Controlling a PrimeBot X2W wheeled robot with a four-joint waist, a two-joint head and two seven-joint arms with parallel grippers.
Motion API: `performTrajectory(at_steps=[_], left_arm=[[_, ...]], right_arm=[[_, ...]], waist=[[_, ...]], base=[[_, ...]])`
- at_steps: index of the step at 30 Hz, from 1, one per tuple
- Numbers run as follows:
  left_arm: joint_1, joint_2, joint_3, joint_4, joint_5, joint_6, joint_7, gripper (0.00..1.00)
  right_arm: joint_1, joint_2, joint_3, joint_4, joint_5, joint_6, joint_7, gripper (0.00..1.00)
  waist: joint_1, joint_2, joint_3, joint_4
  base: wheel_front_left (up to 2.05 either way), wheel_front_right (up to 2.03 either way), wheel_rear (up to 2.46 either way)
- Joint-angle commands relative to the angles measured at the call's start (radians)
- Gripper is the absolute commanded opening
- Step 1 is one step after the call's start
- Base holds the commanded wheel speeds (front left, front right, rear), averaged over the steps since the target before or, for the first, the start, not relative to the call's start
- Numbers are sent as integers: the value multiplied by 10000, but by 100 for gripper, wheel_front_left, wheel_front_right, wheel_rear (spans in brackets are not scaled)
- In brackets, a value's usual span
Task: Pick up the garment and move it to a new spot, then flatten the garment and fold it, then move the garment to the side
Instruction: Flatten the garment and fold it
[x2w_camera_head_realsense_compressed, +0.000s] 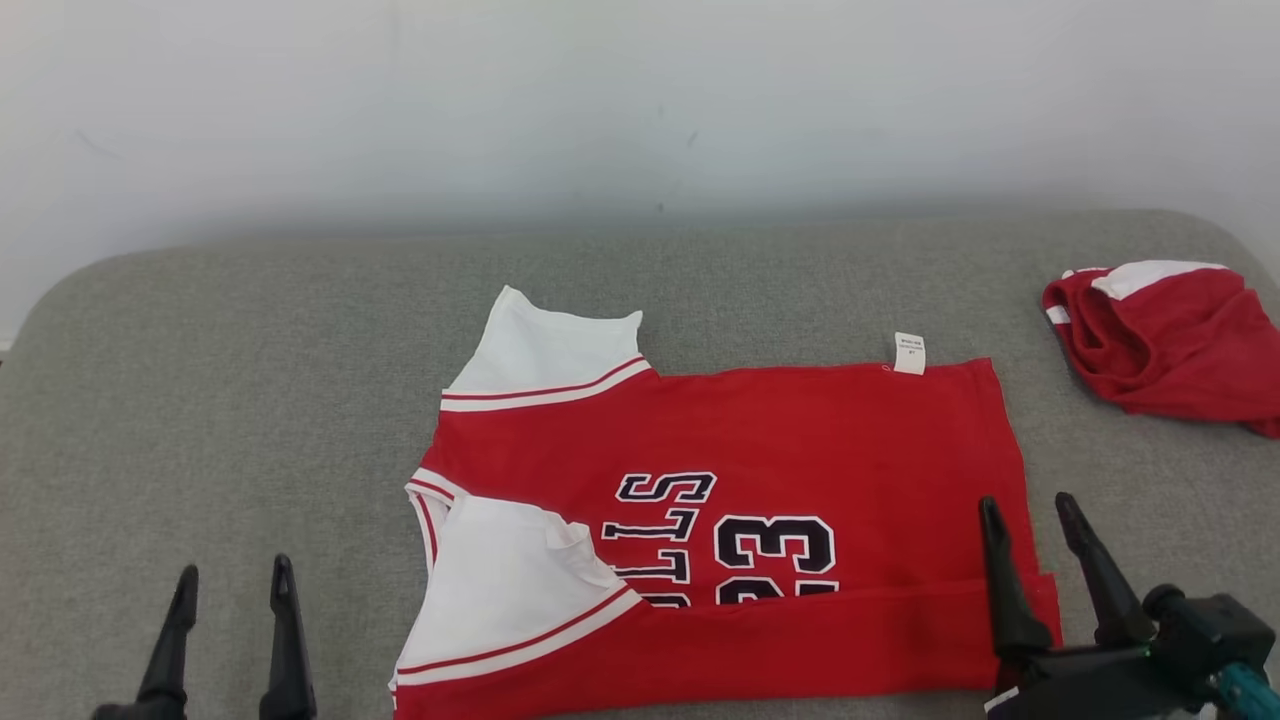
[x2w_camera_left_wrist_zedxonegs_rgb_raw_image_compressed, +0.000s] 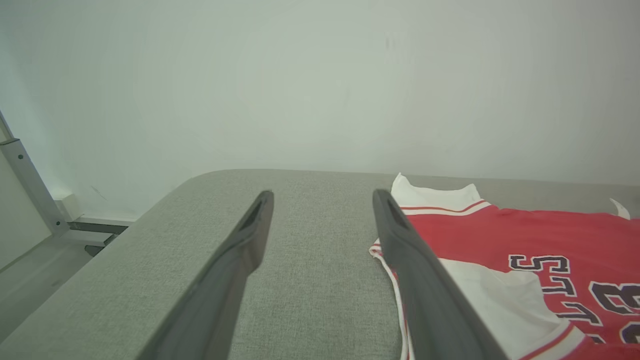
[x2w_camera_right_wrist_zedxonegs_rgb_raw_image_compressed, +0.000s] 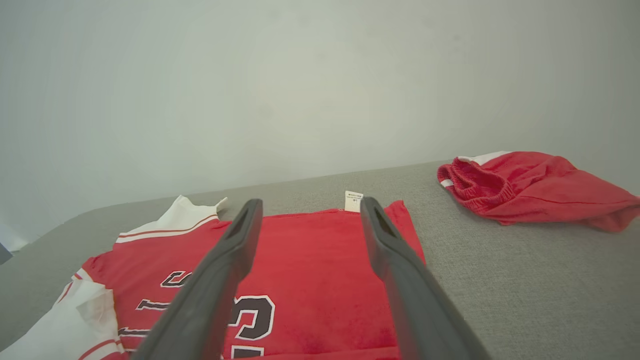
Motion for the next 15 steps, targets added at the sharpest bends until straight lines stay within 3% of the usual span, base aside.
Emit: performTrajectory(at_steps=[1, 8, 11, 15], left_arm=[[-281, 57, 46, -36, -126, -64, 54, 100], [-1969, 708, -30, 233, -110, -623, 595, 100], [-5271, 1423, -222, 1117, -400, -1540, 1829, 100], [-6618, 1569, -370, 1864, -595, -1833, 2387, 100]], right_arm=[[-205, -107, -107, 101, 61, -23, 62, 100], [-1513, -548, -264, 914, 92, -23, 423, 100], [-4644, -1239, 244, 2753, 225, -23, 786, 100], [-5924, -1449, 569, 3695, 263, -23, 972, 100]], waist=[[0, 0, 87, -74], [0, 0, 668, -377], [0, 0, 2305, -944], [0, 0, 2908, -1142]], base=[[0, 0, 0], [0, 0, 0], [0, 0, 0], [0, 0, 0]])
